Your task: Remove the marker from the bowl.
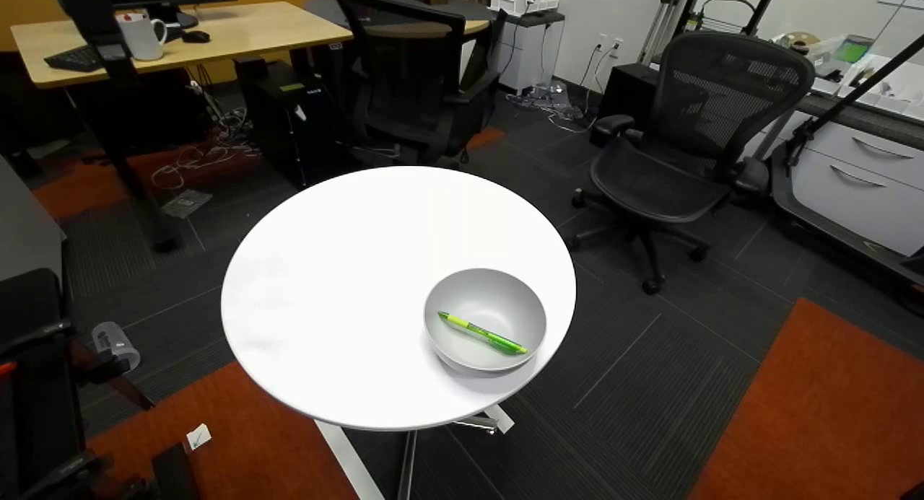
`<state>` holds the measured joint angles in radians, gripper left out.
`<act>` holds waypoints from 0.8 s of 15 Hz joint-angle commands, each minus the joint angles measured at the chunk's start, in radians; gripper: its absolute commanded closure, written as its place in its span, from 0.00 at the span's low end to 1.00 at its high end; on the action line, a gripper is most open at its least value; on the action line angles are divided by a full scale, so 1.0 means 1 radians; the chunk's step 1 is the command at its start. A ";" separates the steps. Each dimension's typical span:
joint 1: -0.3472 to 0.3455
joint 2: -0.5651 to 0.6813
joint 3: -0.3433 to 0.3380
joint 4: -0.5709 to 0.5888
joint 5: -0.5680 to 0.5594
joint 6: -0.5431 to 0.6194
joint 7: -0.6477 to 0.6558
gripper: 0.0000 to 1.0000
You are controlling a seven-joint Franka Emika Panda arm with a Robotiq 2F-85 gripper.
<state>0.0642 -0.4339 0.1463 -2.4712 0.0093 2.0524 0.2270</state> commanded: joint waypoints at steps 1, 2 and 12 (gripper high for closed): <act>-0.100 0.049 -0.072 0.042 -0.037 0.047 0.054 0.00; -0.127 0.070 -0.090 0.054 -0.045 0.070 0.070 0.00; -0.248 0.456 -0.188 0.344 -0.142 0.310 0.453 0.00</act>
<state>-0.1812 -0.1003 -0.0271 -2.2412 -0.0787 2.3472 0.5412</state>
